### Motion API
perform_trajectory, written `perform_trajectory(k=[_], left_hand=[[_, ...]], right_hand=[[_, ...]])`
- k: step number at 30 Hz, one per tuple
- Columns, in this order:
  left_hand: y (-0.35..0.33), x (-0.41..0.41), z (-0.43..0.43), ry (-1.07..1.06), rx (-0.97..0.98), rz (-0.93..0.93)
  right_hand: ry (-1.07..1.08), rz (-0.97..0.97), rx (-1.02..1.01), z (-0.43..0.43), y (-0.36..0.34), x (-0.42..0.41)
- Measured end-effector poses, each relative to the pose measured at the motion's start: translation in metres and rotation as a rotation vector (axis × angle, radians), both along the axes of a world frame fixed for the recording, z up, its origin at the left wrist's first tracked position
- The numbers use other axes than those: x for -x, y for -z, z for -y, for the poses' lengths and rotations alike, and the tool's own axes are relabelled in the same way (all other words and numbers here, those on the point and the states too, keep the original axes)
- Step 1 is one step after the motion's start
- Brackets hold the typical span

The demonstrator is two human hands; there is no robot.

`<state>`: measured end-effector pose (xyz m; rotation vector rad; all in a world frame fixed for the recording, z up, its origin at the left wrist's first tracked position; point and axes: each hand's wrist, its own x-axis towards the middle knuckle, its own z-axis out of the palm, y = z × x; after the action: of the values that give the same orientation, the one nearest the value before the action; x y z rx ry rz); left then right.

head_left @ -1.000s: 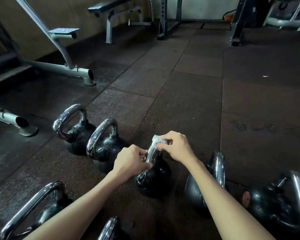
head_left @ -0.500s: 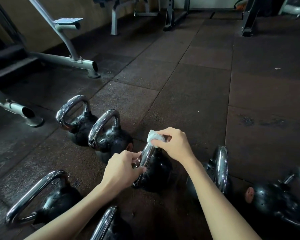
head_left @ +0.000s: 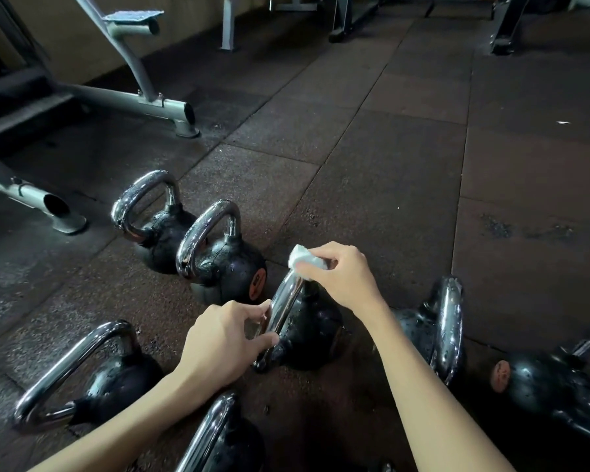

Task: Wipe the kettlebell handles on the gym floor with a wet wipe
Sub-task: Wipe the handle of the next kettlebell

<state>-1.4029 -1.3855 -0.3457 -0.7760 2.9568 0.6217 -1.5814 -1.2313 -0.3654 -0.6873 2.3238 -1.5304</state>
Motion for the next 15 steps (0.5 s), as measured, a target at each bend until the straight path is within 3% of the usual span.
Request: perform_trajectory(k=[2,4,8,10,15], left_hand=[[0.000,0.000,0.001,0.006,-0.006,0.010],[0.000,-0.002,0.003,0.011,0.016,0.025],[0.000,-0.007,0.008,0.021,0.033,0.033],[-0.001,-0.010,0.012,0.017,0.016,0.039],[-0.001,-0.019,0.022,0.021,-0.069,0.016]], right_hand=[[-0.111,-0.083,-0.059,0.003,-0.008,0.001],[-0.091,-0.056,-0.079,0.006,-0.005,0.007],[0.096,0.411,0.117,0.007,0.025,0.009],[0.109,0.577,0.121,0.008,0.034,0.006],[0.040,0.676,0.131,0.013,0.036,0.009]])
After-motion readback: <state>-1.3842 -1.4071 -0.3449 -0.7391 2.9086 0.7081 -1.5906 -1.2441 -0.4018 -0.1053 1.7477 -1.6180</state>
